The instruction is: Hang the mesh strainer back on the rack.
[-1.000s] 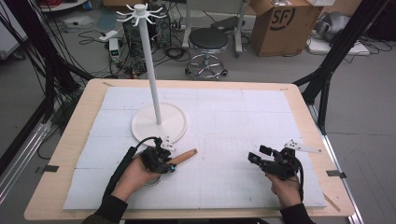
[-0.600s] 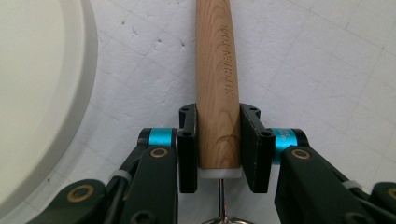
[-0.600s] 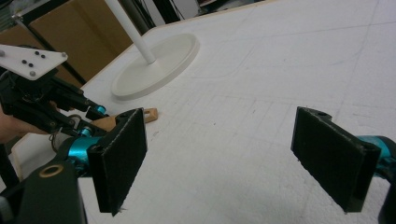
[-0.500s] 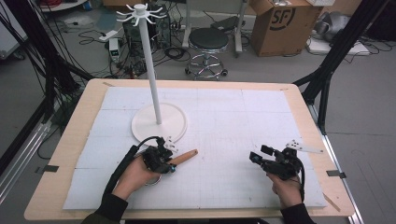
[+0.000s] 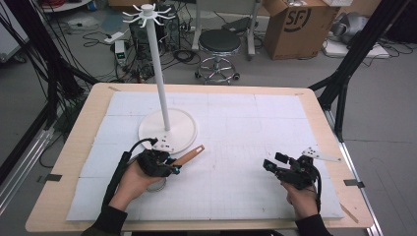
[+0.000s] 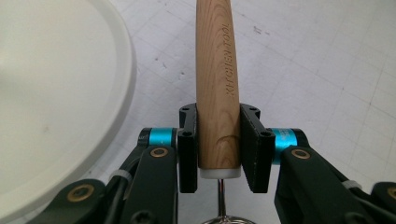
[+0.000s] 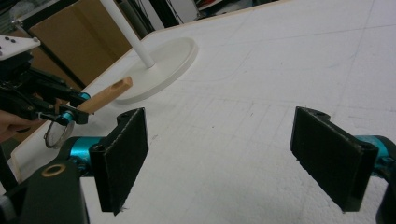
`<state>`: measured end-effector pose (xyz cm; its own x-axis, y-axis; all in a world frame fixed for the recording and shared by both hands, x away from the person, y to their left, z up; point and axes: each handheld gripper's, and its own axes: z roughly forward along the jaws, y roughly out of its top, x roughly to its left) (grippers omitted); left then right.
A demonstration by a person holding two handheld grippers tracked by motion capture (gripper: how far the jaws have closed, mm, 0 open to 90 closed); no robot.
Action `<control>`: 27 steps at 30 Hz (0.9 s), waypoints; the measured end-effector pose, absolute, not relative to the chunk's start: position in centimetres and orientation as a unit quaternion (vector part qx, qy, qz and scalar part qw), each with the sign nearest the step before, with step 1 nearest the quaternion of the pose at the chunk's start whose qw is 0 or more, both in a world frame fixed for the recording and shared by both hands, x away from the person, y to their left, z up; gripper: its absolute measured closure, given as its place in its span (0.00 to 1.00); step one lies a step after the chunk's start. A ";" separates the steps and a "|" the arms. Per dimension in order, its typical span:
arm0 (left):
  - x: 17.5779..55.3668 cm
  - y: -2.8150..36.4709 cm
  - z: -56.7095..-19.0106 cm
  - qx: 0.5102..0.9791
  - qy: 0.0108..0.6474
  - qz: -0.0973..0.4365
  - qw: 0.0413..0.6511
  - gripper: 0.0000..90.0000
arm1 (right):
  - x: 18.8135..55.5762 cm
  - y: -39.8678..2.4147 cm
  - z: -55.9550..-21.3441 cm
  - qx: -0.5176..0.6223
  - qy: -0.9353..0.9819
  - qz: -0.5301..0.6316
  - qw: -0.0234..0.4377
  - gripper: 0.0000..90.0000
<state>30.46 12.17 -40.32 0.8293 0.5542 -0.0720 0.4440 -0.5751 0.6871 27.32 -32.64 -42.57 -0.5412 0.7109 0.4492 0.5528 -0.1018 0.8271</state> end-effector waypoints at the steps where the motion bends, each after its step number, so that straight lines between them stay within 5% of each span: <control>1: 30.4 12.4 -40.1 0.880 0.282 0.077 0.374 0.79 | 27.3 -32.6 -42.6 0.473 0.666 0.572 0.072 0.21; 27: 30.3 17.3 -36.1 0.784 0.305 0.085 0.534 0.79 | 27.4 -32.7 -42.6 0.476 0.665 0.570 0.077 0.21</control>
<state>30.25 17.32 -36.11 0.7996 0.5689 -0.1923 0.3877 -0.2445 0.8888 27.39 -32.65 -42.61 -0.5346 0.7215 0.4400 0.5449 -0.1037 0.8321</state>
